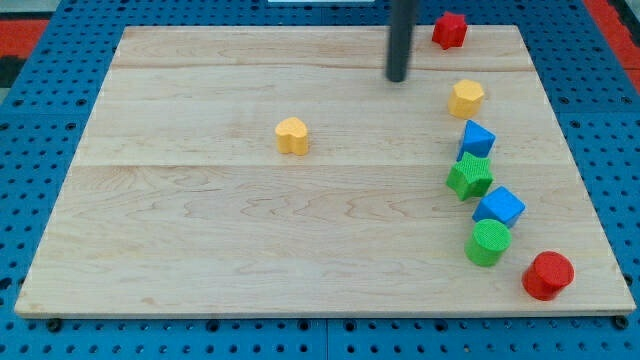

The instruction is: Push the yellow blocks at the center of the board

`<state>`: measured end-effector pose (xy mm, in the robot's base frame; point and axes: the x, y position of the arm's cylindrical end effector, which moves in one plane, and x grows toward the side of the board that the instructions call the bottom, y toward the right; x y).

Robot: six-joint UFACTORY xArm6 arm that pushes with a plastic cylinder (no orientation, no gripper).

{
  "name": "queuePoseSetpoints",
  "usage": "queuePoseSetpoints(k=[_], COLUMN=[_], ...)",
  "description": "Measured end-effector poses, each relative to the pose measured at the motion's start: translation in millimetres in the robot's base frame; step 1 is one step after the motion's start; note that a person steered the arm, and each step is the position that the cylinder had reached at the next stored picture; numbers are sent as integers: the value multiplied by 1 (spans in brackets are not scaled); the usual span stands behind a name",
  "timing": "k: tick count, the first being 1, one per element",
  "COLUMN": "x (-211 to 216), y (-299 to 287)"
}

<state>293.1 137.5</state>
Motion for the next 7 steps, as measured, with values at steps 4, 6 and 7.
queuePoseSetpoints(k=[4, 6, 7], x=[76, 29, 39], y=[-87, -55, 29])
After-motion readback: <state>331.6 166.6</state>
